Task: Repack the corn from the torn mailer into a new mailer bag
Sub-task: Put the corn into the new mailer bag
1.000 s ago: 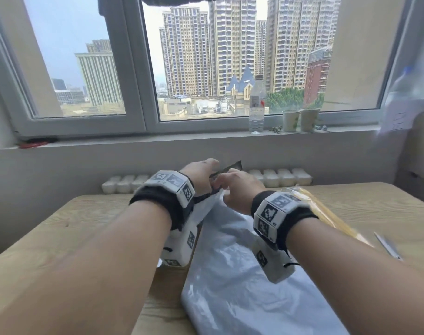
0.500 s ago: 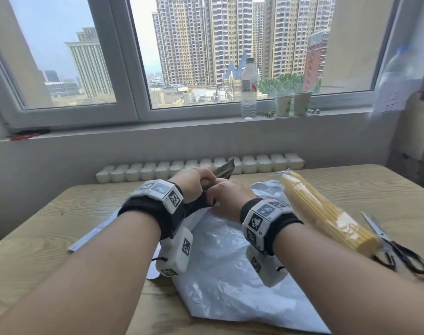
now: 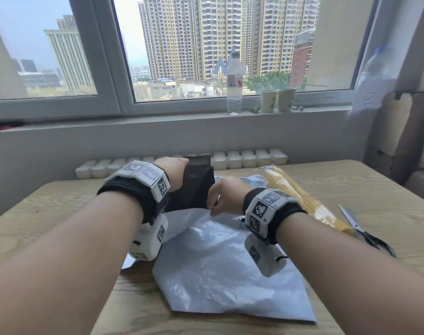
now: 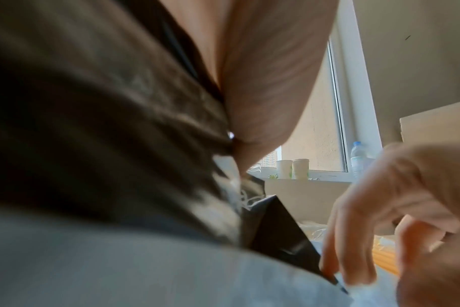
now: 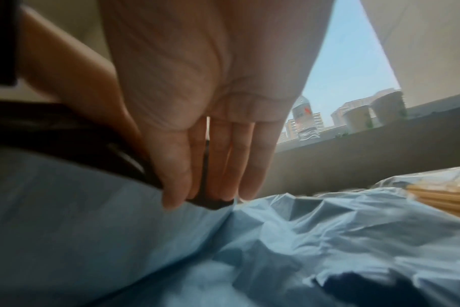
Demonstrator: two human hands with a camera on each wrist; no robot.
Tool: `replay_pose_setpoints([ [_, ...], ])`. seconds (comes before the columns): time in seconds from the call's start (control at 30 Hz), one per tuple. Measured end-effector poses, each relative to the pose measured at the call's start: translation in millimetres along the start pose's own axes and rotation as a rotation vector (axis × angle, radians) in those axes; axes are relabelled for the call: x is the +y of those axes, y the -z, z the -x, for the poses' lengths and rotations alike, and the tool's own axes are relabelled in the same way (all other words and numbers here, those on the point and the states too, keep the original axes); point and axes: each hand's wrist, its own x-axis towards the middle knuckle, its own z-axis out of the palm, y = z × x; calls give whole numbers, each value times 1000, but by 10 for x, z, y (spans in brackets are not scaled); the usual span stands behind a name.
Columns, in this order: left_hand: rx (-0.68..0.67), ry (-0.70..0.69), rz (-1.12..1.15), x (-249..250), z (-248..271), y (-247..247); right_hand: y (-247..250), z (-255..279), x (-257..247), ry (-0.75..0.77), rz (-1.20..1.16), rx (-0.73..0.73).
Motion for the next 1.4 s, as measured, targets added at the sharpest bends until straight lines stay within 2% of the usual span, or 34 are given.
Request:
replay_pose_setpoints([
  [0.1,36,9,30,53,-14,16,277,144,269,-86,-93,148],
  [0.17,48,10,37,62,-12,28,429,236,547,-213,-27,196],
  [0.27,-1,-15,40,90,-21,11,464,341,947,-466,138,88],
  [0.37,-46,-29,49,135,44,14,365,417,1209,-638,208,-84],
  [0.47,-119,-49,72,173,94,31,210,411,1361,-732,172,-181],
  [0.6,-167,-47,119,167,85,-5,-19,292,1653,-796,121,-142],
  [0.7,-176,-27,181,123,88,-46,-24,395,1511,-812,85,-136],
  [0.87,-156,-23,165,50,144,-154,37,429,1334,-857,-15,95],
  [0.97,-96,-13,163,3,169,-193,254,467,1091,-774,-126,266],
  [1.03,-41,-9,188,29,191,-195,424,475,926,-665,-250,354],
  [1.13,-51,-8,247,141,224,-241,573,431,675,-549,-336,328],
  [1.27,-125,-26,287,298,227,-404,659,497,474,-480,-236,209],
  [1.4,-240,39,558,398,224,-508,596,720,441,-455,-154,47],
])
